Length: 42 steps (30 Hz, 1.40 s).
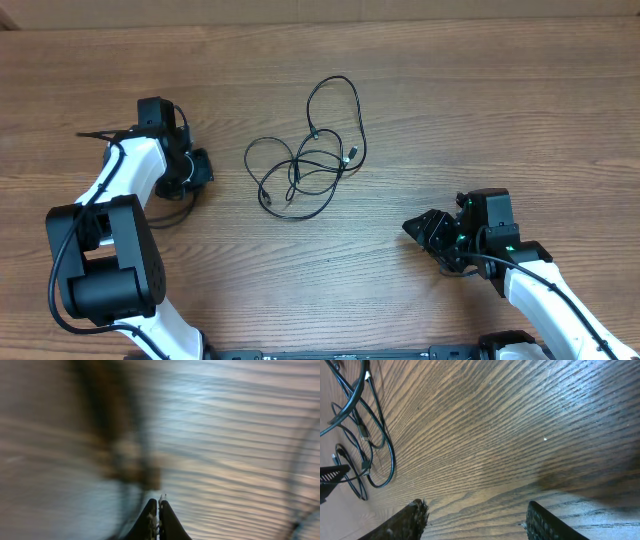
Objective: Untangle cables
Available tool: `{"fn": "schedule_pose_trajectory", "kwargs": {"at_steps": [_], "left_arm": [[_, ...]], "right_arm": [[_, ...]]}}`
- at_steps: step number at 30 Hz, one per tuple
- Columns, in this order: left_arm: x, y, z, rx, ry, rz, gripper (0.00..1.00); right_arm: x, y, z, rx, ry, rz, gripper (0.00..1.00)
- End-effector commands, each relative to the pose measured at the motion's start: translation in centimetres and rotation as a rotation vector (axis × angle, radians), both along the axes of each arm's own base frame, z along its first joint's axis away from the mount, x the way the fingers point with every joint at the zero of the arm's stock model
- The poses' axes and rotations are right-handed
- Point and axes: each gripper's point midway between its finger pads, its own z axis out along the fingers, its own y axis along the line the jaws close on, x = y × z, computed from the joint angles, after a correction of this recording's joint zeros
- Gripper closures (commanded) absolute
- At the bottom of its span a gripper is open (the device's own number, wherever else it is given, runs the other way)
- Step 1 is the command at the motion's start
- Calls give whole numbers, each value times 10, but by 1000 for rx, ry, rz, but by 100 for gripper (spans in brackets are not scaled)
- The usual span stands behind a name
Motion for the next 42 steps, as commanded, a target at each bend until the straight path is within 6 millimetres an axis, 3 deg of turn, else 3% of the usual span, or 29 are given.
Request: {"fn": "schedule_pose_trajectory", "kwargs": {"at_steps": [1,11,17,21,33,42], "left_arm": [[8,-31,8,-158,-62,-118,96],[-1,-13,-8,-53,-34,-99,96],[-11,13,-16,97,16,-56,96],[-20,38,-17,218,66,57,96],[-36,75,-13,384,124,207,96],[-53,127,-11,397,128,519,96]], "right_arm": [[2,0,2,4,-10,1,38],[2,0,2,4,-10,1,38],[2,0,2,4,-10,1,38],[2,0,2,3,-9,1,38],[1,0,2,3,-9,1,38],[1,0,1,3,-7,1,38]]}}
